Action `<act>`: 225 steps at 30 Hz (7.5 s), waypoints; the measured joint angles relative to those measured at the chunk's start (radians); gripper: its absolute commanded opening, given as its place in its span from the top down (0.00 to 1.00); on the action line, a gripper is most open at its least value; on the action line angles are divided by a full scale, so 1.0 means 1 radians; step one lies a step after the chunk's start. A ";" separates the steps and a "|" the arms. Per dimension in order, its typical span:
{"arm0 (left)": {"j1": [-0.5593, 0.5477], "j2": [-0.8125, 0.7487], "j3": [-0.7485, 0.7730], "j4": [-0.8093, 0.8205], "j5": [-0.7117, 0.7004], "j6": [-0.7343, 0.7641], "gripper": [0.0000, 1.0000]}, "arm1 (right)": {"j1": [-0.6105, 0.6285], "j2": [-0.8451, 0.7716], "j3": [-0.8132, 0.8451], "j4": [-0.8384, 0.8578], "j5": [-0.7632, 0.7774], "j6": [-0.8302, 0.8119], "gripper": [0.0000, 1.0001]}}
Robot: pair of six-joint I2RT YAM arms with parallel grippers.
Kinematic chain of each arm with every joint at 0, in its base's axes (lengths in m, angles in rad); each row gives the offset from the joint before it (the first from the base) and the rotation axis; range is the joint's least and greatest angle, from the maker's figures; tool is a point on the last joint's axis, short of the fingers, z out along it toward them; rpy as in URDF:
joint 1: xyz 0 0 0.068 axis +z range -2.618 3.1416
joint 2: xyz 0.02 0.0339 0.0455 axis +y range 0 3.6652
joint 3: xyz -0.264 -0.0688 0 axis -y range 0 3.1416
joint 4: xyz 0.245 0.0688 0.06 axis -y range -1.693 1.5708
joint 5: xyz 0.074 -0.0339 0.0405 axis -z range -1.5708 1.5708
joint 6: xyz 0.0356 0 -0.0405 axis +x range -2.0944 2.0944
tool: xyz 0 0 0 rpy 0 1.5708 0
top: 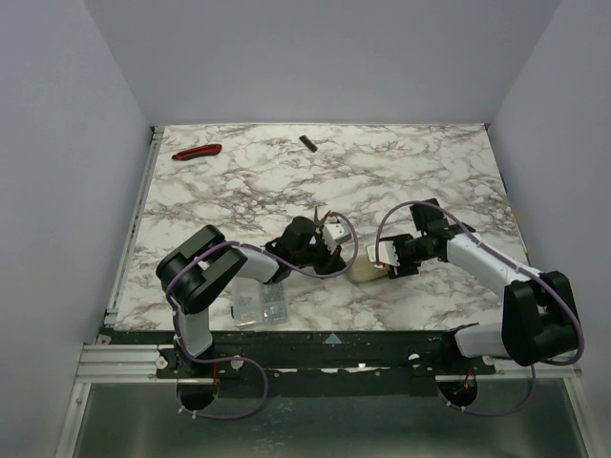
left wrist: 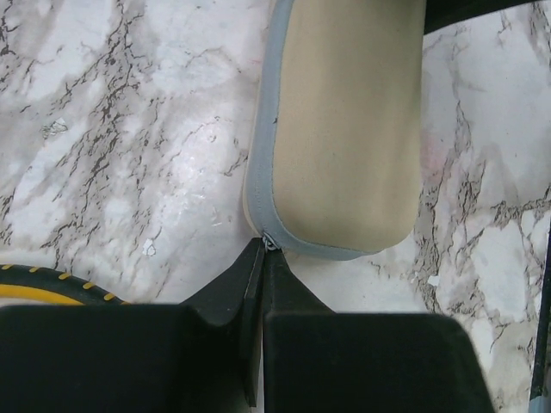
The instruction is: Open the umbrella
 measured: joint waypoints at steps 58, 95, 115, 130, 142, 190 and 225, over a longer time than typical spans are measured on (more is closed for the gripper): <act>-0.194 0.043 0.055 0.010 -0.140 -0.051 1.00 | -0.351 0.416 0.335 -0.258 -0.126 1.663 0.58; -0.089 0.109 0.229 -0.139 -0.075 0.055 1.00 | -0.298 0.636 0.521 -0.468 -0.357 1.049 1.00; 0.006 0.154 0.380 -0.305 -0.037 -0.183 0.42 | -0.292 0.643 0.570 -0.488 -0.346 1.064 0.37; 0.106 -0.108 0.238 -0.332 -0.035 -0.094 0.05 | -0.293 0.527 0.529 -0.524 -0.431 1.110 0.37; 0.105 -0.233 0.176 -0.372 -0.034 -0.045 0.01 | -0.220 0.527 0.549 -0.476 -0.547 1.207 0.30; 0.351 -0.432 0.006 -0.539 -0.318 -0.264 0.01 | 0.314 0.461 0.531 0.039 -0.071 1.444 0.14; 0.404 -0.616 0.009 -0.570 -0.285 -0.226 0.01 | 0.194 0.233 0.694 -0.245 0.095 1.380 0.31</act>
